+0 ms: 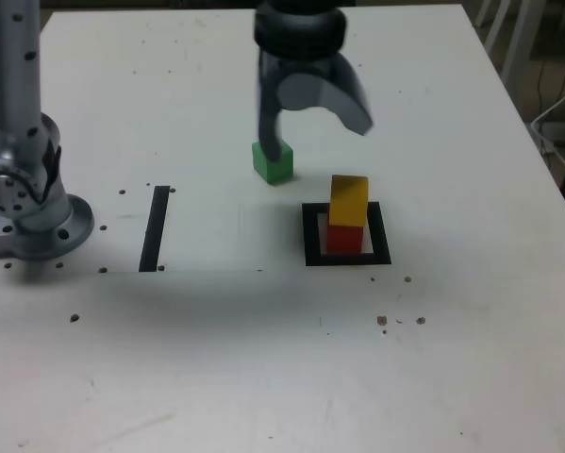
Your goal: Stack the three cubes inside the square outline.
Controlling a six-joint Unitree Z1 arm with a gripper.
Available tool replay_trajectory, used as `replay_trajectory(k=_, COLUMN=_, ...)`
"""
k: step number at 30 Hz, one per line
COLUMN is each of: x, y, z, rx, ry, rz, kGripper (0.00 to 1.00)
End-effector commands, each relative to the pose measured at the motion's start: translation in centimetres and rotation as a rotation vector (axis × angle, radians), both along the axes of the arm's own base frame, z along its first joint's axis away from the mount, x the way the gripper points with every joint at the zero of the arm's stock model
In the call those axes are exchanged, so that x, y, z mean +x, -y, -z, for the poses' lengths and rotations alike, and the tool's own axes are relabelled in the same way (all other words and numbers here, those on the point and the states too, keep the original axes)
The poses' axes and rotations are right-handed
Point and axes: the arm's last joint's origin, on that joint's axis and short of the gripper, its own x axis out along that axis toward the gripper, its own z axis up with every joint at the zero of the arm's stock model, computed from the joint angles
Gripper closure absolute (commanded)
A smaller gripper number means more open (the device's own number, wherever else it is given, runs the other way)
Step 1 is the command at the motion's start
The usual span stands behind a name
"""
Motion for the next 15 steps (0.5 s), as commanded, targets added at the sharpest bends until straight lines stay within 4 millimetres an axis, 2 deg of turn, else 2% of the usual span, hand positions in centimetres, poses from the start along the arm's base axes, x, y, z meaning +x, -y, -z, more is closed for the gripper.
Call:
replay_trajectory(k=1, x=-1.1, y=-1.0, z=0.2, rx=-0.006, ry=-0.004, rz=-0.047, kGripper=0.00)
replay_trajectory(k=8, x=-2.8, y=-2.8, z=1.1, rx=-0.011, ry=-0.045, rz=-0.151, kGripper=0.01)
replay_trajectory(k=15, x=-2.7, y=-3.5, z=2.4, rx=-0.030, ry=-0.082, rz=-0.220, kGripper=0.00)
